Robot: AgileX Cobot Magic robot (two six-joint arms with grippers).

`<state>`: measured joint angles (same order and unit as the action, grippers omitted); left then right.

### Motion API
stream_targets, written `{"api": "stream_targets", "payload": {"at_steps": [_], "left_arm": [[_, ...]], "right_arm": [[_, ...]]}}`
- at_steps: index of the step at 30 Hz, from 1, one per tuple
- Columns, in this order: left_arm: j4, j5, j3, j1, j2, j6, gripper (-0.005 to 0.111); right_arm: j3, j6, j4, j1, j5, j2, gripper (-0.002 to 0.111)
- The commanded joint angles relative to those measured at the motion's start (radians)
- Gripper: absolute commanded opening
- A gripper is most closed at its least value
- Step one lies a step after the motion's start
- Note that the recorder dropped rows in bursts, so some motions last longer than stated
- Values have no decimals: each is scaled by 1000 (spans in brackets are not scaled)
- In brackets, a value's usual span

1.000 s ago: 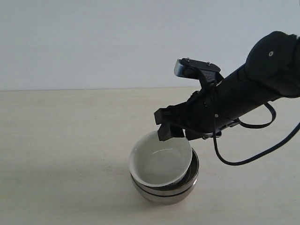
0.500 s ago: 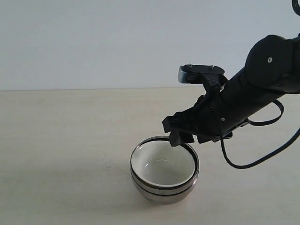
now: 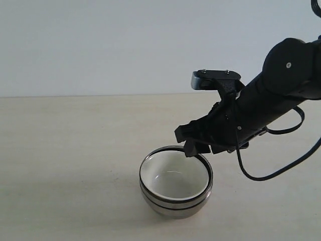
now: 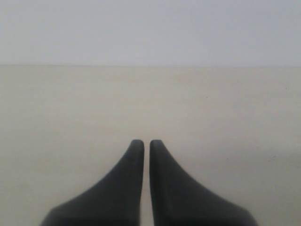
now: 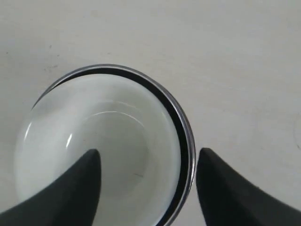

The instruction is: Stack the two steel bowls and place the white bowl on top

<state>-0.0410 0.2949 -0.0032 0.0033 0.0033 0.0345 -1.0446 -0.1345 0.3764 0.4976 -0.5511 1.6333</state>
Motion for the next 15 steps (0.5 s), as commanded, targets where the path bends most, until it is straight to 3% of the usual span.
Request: {"api": "stream_targets", "payload": {"at_steps": [1,4,8,15], "left_arm": [[0,1,3,3,-3,-2,4],[0,1,3,3,-3,-2,4],[0,1,3,3,-3,-2,4],[0,1,3,3,-3,-2,4]], "right_arm": [[-2,-6,-6,-1,9,-5,34],[19,-6,-6,1,17,-11,19],[127,6,13,1,196,-65,2],[370,6,60,1,485,-259,0]]}}
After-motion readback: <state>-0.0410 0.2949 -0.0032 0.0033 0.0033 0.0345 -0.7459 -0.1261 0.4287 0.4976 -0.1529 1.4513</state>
